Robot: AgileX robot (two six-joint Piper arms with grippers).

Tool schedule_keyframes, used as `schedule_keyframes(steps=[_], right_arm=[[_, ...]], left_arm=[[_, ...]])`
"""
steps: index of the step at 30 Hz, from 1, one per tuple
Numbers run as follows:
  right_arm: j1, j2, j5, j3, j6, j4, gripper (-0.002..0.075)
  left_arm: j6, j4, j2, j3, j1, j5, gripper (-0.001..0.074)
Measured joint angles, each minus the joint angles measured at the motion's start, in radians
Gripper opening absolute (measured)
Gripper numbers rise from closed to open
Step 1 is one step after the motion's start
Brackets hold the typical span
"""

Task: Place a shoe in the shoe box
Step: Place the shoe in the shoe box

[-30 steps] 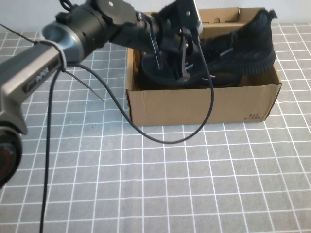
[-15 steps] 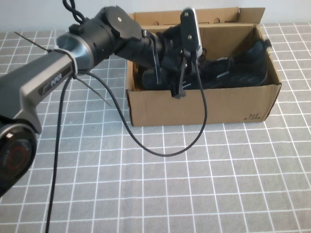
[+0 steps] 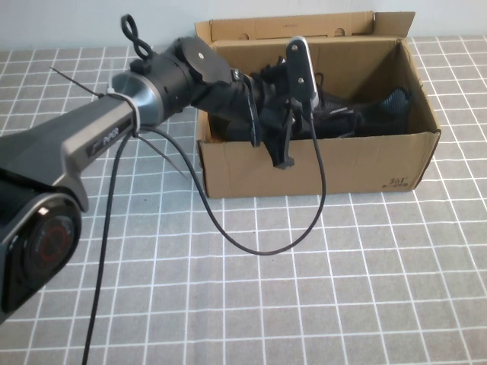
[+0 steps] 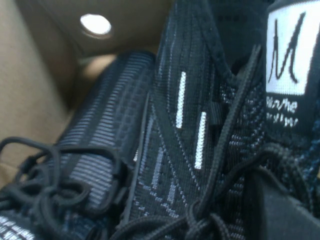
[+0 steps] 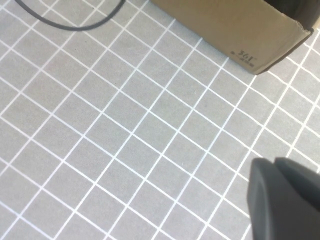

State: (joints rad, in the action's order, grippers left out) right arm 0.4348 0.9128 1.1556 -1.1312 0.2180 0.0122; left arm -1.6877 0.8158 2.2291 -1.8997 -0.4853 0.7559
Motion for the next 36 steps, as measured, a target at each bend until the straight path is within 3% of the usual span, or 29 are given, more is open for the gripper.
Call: schedule_keyframes(steps=[20, 32, 36], right_arm=[[0.000, 0.000, 0.017, 0.000, -0.003, 0.000, -0.0016], [0.000, 0.000, 0.019, 0.000, -0.003, -0.002, -0.0016], [0.000, 0.000, 0.019, 0.000, -0.003, -0.012, -0.0016]], left_arm=[[0.005, 0.042, 0.008, -0.021, -0.002, 0.099, 0.0019], [0.015, 0.036, 0.017, -0.025, -0.002, 0.074, 0.0020], [0.055, 0.038, 0.017, -0.025, -0.002, 0.062, 0.0086]])
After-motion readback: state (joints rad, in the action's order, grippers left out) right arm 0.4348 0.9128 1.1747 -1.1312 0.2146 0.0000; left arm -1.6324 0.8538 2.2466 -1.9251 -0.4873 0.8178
